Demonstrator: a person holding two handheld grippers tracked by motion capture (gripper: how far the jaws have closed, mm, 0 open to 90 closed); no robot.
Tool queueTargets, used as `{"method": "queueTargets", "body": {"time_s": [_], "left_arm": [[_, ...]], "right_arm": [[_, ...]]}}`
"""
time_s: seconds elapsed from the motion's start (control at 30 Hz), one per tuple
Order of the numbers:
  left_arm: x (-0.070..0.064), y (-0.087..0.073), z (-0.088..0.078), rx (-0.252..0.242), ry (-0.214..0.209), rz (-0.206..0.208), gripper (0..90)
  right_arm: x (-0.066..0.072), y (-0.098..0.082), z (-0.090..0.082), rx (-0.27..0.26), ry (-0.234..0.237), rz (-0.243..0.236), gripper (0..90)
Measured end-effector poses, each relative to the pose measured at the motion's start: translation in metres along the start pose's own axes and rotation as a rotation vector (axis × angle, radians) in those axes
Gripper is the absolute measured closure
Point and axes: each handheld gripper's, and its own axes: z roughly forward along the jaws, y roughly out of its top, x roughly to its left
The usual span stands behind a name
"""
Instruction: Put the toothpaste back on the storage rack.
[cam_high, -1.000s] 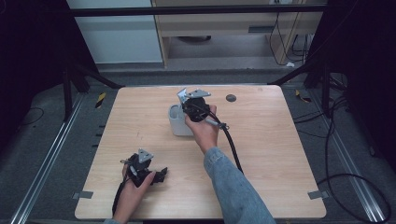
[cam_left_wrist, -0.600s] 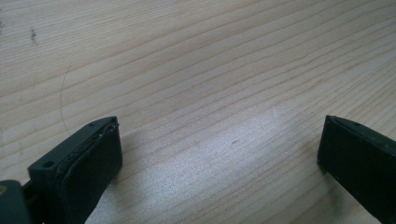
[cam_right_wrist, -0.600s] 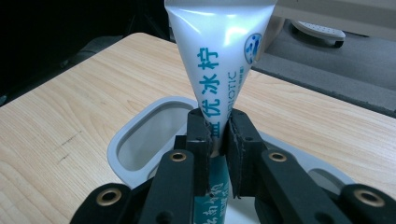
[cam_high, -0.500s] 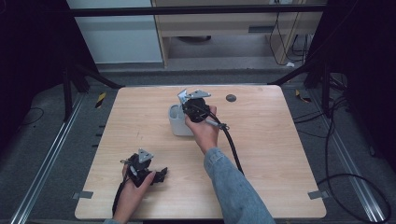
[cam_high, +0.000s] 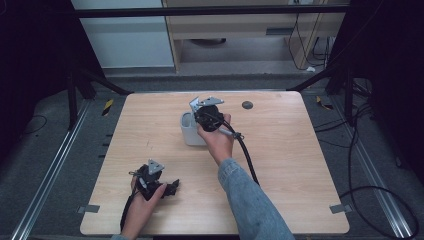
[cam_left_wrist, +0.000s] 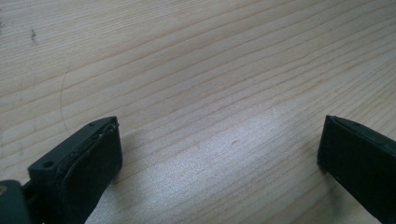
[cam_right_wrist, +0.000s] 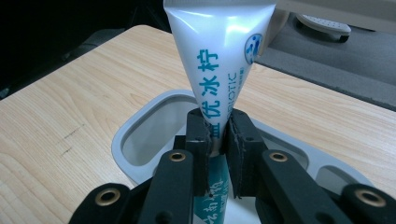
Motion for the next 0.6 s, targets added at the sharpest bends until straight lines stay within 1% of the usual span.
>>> {"method": "queueTargets", "body": {"time_s": [0.1, 0.13, 0.27, 0.43, 0.6], "left_arm": [[0.000, 0.000, 0.000, -0.002, 0.001, -0.002, 0.0], [0.000, 0.000, 0.000, -0.001, 0.000, -0.001, 0.0], [0.000, 0.000, 0.000, 0.001, -0.001, 0.001, 0.0], [0.000, 0.000, 0.000, -0.001, 0.000, -0.001, 0.0], [0.000, 0.000, 0.000, -0.001, 0.000, 0.001, 0.0]], "right_arm": [[0.000, 0.002, 0.001, 0.008, -0.002, 0.007, 79.5], [0.000, 0.003, 0.003, 0.013, 0.006, 0.016, 79.2], [0.000, 0.006, 0.006, 0.022, 0.006, 0.003, 79.2], [0.001, 0.008, 0.010, 0.031, 0.008, 0.009, 79.0], [-0.001, 0.009, 0.011, 0.035, 0.013, 0.025, 78.9]]}}
